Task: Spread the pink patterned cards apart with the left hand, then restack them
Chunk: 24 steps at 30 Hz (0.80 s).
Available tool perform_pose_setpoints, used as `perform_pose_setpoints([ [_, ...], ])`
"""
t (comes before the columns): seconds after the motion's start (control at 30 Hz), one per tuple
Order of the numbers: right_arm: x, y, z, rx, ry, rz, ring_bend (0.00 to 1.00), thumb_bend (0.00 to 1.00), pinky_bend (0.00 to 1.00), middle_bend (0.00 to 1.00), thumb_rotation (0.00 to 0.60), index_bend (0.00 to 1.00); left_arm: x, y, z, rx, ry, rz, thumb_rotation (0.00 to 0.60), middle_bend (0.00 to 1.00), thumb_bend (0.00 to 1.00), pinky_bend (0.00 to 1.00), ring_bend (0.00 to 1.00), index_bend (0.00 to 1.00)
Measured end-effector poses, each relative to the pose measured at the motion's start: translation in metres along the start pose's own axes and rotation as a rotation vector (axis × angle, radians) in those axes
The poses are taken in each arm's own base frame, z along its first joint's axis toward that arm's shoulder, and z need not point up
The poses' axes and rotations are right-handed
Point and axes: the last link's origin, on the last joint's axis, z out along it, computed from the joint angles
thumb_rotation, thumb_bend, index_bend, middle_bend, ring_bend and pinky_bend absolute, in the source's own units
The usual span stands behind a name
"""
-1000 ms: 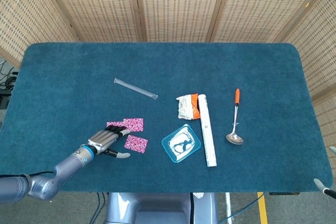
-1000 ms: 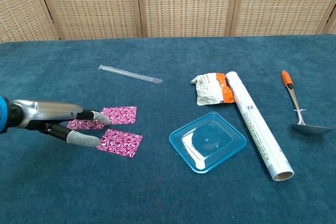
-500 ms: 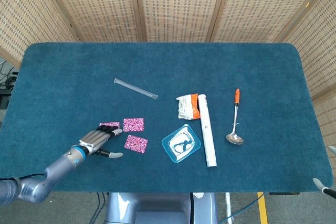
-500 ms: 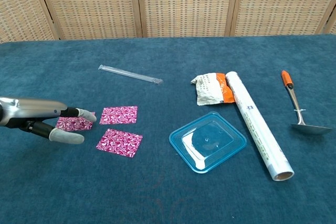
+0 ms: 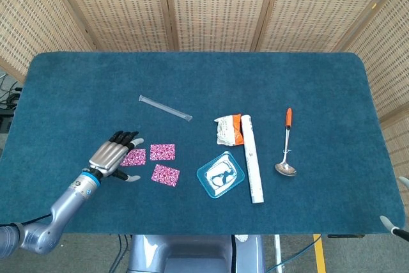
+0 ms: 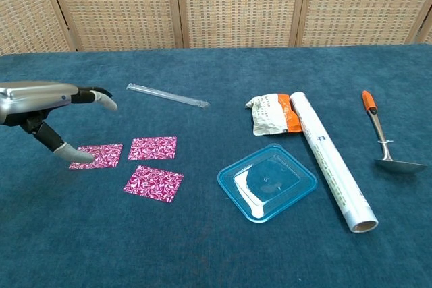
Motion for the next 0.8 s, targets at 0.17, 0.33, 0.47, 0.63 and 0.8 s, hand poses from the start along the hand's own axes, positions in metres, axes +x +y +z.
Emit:
perform_pose_setpoints([
  [0.17, 0.000, 0.001, -0.001, -0.003, 0.001, 0.001, 0.01, 0.00, 0.00, 0.24, 0.600, 0.18, 0.004, 0.008, 0.011, 0.017, 0.074, 0.050, 0.384, 0.00, 0.12, 0.00, 0.00, 0.26],
  [0.33, 0.000, 0.002, -0.001, -0.008, 0.001, 0.002, 0.01, 0.00, 0.00, 0.24, 0.600, 0.18, 0.004, 0.018, 0.025, 0.032, 0.092, 0.077, 0.385, 0.00, 0.15, 0.00, 0.00, 0.30],
  [0.47, 0.000, 0.002, -0.002, -0.011, 0.000, 0.002, 0.01, 0.00, 0.00, 0.24, 0.600, 0.18, 0.001, 0.027, 0.037, 0.043, 0.094, 0.101, 0.387, 0.00, 0.15, 0.00, 0.00, 0.30],
  [0.63, 0.000, 0.003, -0.002, -0.013, 0.000, 0.001, 0.01, 0.00, 0.00, 0.24, 0.600, 0.18, 0.000, 0.037, 0.052, 0.066, 0.097, 0.117, 0.386, 0.00, 0.12, 0.00, 0.00, 0.30],
  [0.8, 0.000, 0.004, -0.003, -0.016, -0.001, 0.002, 0.01, 0.00, 0.00, 0.24, 0.600, 0.18, -0.003, 0.047, 0.064, 0.076, 0.094, 0.142, 0.417, 0.00, 0.13, 0.00, 0.00, 0.31],
])
